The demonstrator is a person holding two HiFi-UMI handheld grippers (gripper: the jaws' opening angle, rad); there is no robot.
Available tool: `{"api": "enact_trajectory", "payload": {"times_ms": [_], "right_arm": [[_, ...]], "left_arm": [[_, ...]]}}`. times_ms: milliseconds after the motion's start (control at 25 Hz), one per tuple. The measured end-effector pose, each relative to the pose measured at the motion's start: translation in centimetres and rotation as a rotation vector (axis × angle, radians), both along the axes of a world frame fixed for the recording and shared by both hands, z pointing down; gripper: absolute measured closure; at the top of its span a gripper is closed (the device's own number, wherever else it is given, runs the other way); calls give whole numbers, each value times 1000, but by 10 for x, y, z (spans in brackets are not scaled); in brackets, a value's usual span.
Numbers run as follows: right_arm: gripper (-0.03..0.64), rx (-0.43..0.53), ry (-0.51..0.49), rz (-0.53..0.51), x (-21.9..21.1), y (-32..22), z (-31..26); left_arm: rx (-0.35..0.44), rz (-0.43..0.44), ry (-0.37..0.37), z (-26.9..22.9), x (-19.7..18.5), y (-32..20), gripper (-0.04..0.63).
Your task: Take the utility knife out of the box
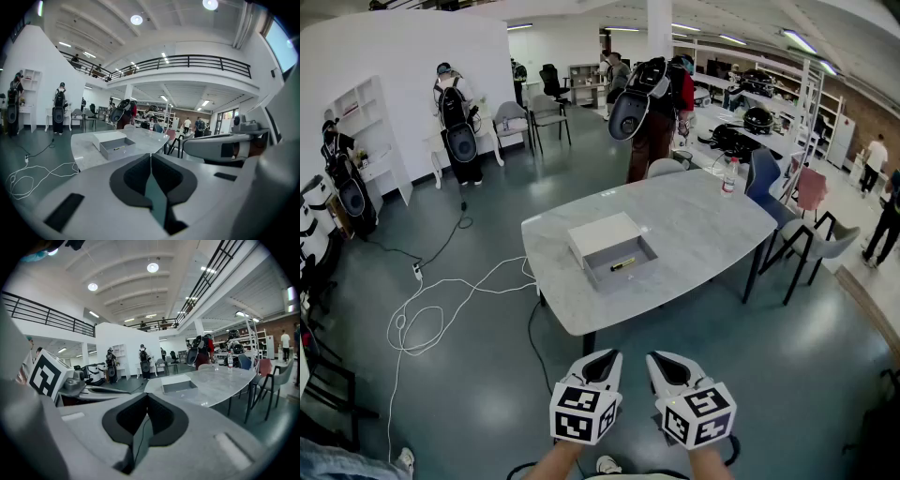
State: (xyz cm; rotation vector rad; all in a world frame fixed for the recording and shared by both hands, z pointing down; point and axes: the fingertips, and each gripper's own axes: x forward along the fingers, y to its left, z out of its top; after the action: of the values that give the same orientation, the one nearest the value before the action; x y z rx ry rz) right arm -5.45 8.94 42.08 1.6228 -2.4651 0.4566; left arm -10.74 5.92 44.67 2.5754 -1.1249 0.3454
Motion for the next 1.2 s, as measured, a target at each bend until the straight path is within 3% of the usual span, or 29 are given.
{"api": "enact_trajectory", "payload": {"times_ms": [560,1200], "right_arm": [[612,-8,-14,-22,7,-9,9],[612,-22,-17,-113,68,-103,19]], "left_arm": [[-6,7,7,3,13,-6,577],[-27,-49,-17,16,77,-90,577]]}}
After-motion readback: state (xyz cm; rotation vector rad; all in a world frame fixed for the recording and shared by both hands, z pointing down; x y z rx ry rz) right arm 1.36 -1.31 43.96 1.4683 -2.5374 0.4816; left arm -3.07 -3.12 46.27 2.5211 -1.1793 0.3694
